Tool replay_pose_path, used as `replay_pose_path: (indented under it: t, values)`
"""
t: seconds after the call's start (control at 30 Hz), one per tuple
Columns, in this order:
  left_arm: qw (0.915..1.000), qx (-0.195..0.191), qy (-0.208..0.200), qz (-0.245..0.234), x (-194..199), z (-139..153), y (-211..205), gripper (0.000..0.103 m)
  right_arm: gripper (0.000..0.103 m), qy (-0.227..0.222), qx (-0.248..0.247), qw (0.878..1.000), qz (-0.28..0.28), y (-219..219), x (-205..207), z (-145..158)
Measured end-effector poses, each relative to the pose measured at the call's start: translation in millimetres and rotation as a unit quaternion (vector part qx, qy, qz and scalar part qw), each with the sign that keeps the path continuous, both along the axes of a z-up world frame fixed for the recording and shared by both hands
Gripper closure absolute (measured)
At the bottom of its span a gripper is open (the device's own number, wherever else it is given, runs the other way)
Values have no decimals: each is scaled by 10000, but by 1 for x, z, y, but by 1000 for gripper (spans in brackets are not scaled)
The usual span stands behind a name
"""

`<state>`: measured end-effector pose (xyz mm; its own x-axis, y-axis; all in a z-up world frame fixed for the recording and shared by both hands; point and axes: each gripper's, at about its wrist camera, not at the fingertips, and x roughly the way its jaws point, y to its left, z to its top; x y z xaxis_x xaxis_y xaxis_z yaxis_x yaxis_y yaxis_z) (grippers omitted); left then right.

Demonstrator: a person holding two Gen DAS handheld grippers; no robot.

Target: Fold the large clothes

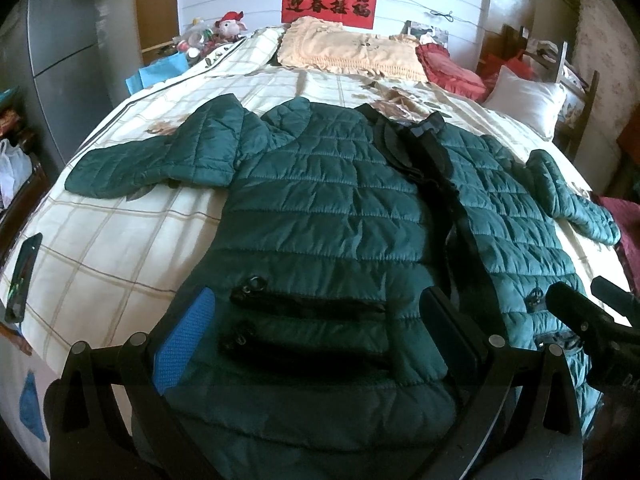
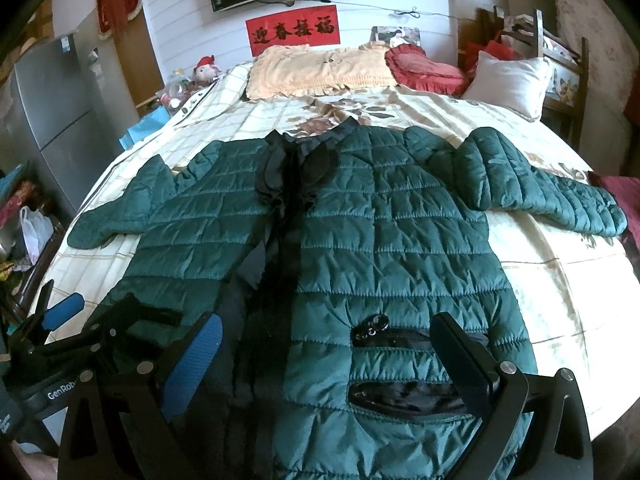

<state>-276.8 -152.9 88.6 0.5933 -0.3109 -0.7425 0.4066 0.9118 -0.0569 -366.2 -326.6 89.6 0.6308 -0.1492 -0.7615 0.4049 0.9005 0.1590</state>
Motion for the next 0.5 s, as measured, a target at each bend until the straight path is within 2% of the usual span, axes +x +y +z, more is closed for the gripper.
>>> replay_pose_path:
  t: [0.5]
  values:
    - [10000, 9, 15, -3, 3, 0, 1, 0, 0, 57, 98, 9999, 20, 4, 12, -5]
